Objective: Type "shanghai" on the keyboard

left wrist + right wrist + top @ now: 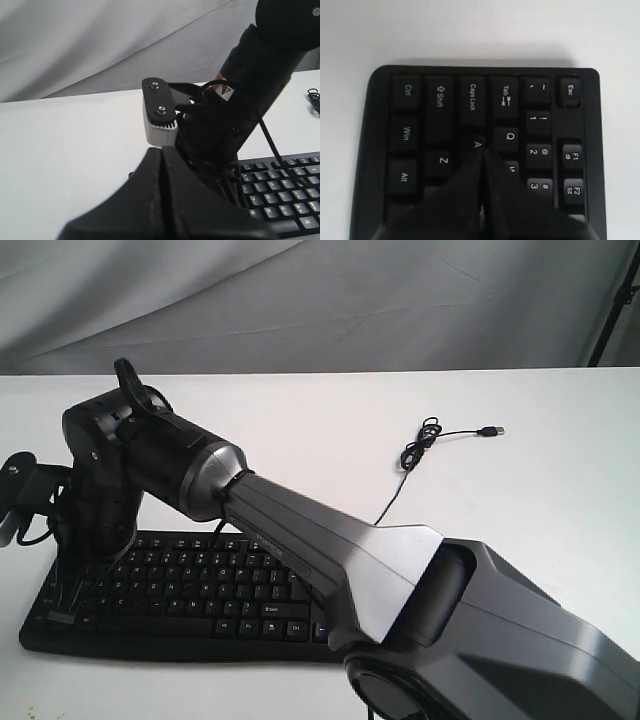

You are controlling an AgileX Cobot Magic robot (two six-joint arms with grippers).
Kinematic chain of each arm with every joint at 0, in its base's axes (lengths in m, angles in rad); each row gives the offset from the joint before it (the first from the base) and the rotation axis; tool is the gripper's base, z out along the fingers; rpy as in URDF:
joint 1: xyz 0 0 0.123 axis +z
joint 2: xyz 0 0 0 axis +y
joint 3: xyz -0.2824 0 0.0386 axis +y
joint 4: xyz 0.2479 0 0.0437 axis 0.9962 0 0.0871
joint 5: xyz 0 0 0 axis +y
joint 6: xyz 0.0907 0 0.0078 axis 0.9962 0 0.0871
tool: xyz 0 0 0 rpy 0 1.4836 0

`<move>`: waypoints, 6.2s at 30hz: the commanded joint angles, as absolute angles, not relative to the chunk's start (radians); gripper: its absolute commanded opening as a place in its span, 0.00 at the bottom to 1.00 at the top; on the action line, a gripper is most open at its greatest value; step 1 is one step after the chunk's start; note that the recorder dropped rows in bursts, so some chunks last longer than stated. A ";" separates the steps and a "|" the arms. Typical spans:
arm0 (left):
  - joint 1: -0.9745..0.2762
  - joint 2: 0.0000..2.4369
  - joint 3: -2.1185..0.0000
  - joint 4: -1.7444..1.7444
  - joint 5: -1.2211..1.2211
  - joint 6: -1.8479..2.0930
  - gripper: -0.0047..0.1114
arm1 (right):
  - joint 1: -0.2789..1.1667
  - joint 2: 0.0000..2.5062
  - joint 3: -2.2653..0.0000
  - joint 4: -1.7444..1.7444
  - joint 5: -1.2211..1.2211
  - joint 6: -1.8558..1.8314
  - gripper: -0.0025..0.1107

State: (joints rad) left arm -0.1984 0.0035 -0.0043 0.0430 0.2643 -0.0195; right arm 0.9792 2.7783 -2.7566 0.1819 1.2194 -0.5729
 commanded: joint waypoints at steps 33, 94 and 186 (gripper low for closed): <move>-0.202 0.000 0.000 0.044 0.260 -0.022 0.04 | 0.978 2.725 -2.729 0.118 1.221 -0.575 0.02; -0.202 0.000 0.000 0.044 0.260 -0.022 0.04 | 0.897 2.228 -1.583 0.362 0.484 -0.729 0.02; -0.202 0.000 0.000 0.044 0.260 -0.022 0.04 | 0.896 2.260 -1.583 0.369 0.454 -0.779 0.02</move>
State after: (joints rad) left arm -0.1984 0.0035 -0.0043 0.0430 0.2643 -0.0195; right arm 0.9048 2.2616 -1.5854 0.3646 0.4577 -0.7680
